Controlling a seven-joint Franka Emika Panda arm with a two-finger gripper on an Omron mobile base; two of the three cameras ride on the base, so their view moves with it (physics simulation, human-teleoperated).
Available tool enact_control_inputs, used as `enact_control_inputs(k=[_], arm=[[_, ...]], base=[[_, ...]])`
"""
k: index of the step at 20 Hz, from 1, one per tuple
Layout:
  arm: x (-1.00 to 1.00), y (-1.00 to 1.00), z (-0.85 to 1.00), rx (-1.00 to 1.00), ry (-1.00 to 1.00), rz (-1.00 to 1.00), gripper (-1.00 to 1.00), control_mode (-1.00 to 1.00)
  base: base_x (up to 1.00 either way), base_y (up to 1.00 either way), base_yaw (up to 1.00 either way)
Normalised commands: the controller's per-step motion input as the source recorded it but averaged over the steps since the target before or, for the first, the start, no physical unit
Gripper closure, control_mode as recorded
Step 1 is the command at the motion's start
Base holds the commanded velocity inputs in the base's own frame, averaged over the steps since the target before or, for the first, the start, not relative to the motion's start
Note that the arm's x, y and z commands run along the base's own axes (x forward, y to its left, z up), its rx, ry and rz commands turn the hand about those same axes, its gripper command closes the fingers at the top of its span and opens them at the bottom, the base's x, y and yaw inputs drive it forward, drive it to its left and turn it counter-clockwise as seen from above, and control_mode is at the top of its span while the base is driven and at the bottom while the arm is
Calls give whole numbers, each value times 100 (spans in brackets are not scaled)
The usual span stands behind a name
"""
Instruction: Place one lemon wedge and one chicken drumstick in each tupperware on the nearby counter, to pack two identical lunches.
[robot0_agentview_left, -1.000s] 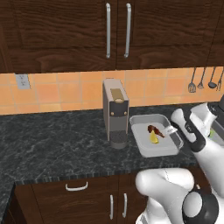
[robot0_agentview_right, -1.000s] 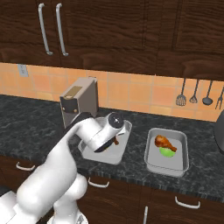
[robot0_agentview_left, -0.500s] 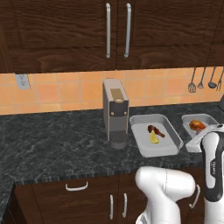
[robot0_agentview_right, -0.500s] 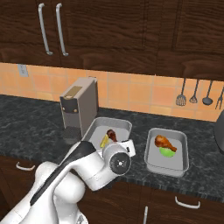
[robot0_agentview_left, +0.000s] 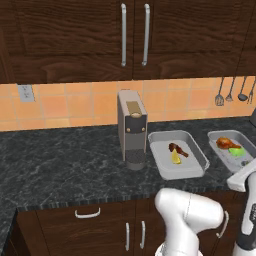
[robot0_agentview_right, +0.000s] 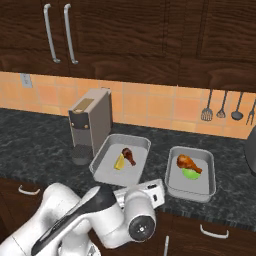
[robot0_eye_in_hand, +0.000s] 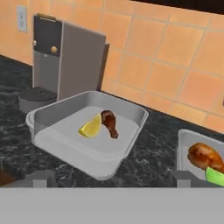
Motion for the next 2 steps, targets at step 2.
enact_control_inputs(k=[2], arm=[[-34,-61,0,3,-1,0,-100,-100]], base=[[0,0,0]])
